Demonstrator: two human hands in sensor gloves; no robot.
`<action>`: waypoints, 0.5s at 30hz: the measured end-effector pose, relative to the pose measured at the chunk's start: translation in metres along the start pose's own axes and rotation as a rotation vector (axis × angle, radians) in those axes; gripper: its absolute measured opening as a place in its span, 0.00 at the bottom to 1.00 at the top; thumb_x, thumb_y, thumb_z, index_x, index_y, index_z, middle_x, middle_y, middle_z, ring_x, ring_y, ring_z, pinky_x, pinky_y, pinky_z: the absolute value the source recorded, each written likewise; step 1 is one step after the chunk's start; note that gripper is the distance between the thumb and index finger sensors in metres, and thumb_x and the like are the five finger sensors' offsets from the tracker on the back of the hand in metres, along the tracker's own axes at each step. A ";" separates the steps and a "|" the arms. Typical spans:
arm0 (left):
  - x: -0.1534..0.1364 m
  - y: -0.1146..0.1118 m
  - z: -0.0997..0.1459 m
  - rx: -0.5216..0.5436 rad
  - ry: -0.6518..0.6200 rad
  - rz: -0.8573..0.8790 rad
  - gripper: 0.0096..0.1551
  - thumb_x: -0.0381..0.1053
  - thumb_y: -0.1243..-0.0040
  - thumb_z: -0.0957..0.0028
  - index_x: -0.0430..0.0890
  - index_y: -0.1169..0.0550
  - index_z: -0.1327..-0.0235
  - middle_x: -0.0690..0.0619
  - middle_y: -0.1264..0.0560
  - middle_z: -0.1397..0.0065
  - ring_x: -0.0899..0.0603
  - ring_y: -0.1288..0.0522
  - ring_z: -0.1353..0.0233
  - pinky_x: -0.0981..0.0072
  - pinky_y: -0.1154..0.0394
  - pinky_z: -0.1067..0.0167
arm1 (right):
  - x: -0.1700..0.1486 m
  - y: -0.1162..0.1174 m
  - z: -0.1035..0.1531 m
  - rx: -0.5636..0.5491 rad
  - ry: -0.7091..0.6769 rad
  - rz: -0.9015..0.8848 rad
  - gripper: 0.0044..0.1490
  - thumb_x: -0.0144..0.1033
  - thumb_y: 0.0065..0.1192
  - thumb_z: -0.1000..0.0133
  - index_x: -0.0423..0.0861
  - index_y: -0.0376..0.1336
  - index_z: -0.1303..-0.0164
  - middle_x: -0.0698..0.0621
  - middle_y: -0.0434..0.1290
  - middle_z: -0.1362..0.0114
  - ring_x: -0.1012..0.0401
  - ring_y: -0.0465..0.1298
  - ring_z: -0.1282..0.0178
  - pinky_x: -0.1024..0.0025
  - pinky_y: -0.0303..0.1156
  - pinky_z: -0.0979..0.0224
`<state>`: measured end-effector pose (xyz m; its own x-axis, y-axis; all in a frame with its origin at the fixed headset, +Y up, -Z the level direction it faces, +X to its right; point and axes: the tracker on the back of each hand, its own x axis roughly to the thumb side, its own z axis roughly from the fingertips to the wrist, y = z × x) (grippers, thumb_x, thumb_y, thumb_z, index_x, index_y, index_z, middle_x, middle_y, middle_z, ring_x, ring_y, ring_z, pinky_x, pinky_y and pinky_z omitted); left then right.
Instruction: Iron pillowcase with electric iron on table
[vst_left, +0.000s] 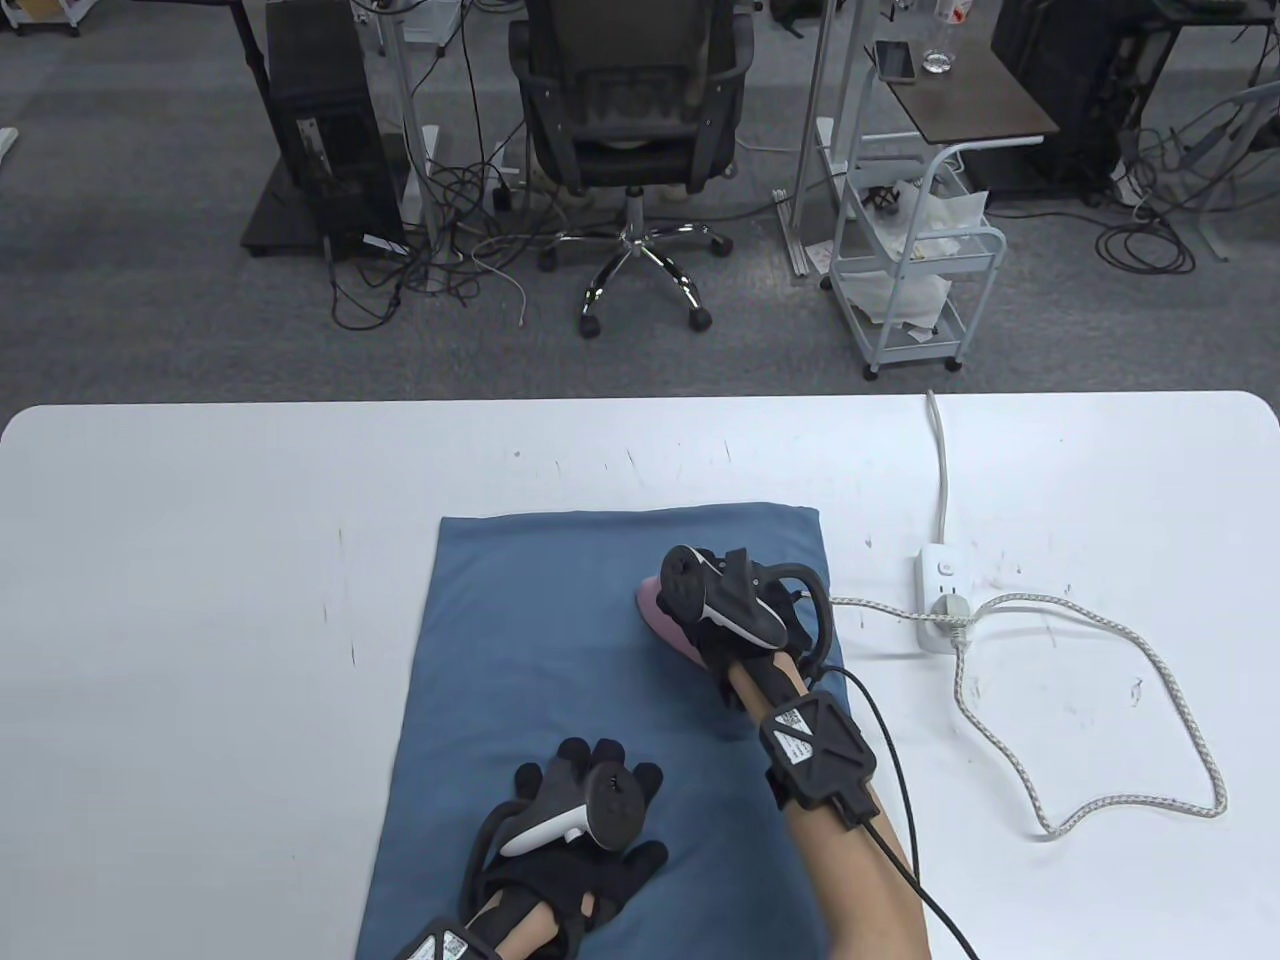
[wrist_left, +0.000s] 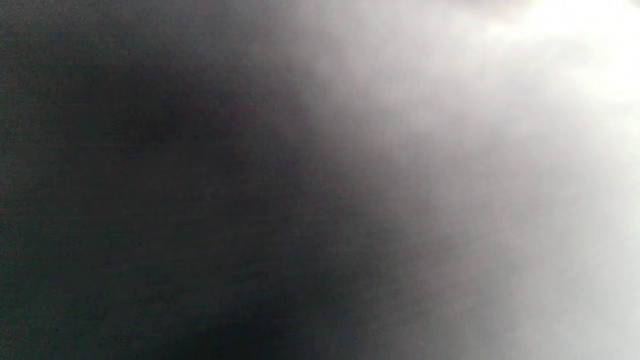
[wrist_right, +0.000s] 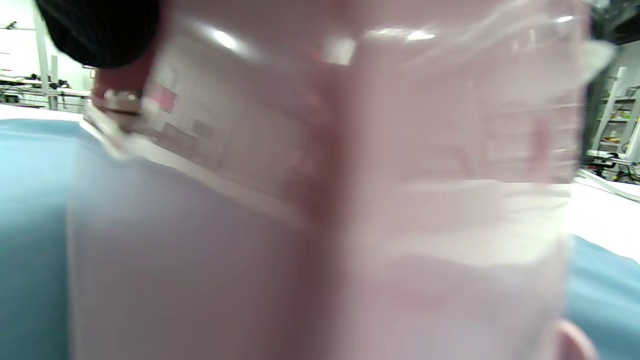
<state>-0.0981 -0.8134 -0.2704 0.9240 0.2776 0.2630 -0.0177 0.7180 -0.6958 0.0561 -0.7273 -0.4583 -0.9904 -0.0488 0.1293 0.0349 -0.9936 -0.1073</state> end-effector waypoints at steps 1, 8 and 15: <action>0.000 0.000 0.000 0.000 0.000 0.000 0.46 0.72 0.73 0.47 0.65 0.78 0.32 0.53 0.89 0.28 0.36 0.91 0.29 0.27 0.84 0.39 | -0.001 -0.001 -0.002 0.013 0.004 -0.006 0.38 0.63 0.57 0.50 0.47 0.67 0.39 0.59 0.79 0.63 0.69 0.80 0.72 0.65 0.84 0.51; 0.000 0.000 0.000 0.000 -0.001 0.001 0.46 0.72 0.73 0.47 0.65 0.78 0.32 0.53 0.89 0.28 0.36 0.91 0.29 0.27 0.84 0.39 | 0.009 -0.023 0.045 -0.038 -0.202 -0.081 0.38 0.62 0.59 0.50 0.47 0.67 0.39 0.59 0.81 0.62 0.68 0.81 0.72 0.64 0.84 0.50; 0.000 0.000 0.000 0.001 0.002 -0.002 0.46 0.72 0.73 0.47 0.65 0.78 0.32 0.54 0.89 0.28 0.36 0.91 0.29 0.28 0.84 0.39 | 0.021 -0.020 0.094 -0.026 -0.337 0.005 0.38 0.62 0.59 0.50 0.47 0.67 0.38 0.59 0.81 0.62 0.68 0.81 0.71 0.64 0.84 0.50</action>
<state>-0.0982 -0.8136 -0.2702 0.9247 0.2753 0.2629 -0.0167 0.7194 -0.6944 0.0468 -0.7181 -0.3604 -0.8903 -0.0888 0.4467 0.0317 -0.9905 -0.1337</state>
